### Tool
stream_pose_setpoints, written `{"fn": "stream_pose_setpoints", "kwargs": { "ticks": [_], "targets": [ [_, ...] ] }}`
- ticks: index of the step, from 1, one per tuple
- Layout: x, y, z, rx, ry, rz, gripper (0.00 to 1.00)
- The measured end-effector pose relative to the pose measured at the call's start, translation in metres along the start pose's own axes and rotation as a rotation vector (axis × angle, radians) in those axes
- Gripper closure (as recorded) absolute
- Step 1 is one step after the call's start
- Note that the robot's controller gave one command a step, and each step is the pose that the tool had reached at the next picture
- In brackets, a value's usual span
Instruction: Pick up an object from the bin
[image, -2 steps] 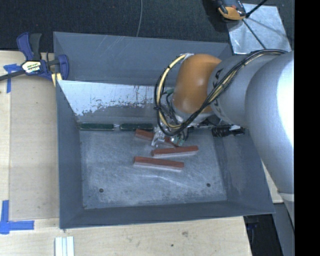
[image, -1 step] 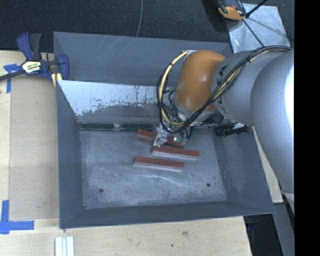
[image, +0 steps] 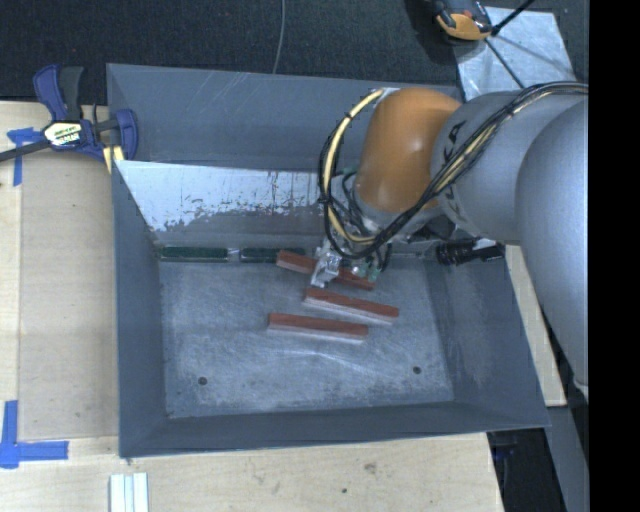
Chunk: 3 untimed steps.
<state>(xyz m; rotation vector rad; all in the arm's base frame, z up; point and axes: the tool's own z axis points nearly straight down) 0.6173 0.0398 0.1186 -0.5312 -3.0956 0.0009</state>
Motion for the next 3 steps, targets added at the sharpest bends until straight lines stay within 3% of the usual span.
{"fn": "stream_pose_setpoints", "kwargs": {
  "ticks": [3],
  "targets": [
    [-0.002, 0.000, -0.041, -0.004, -0.007, -0.002, 1.00]
  ]
}}
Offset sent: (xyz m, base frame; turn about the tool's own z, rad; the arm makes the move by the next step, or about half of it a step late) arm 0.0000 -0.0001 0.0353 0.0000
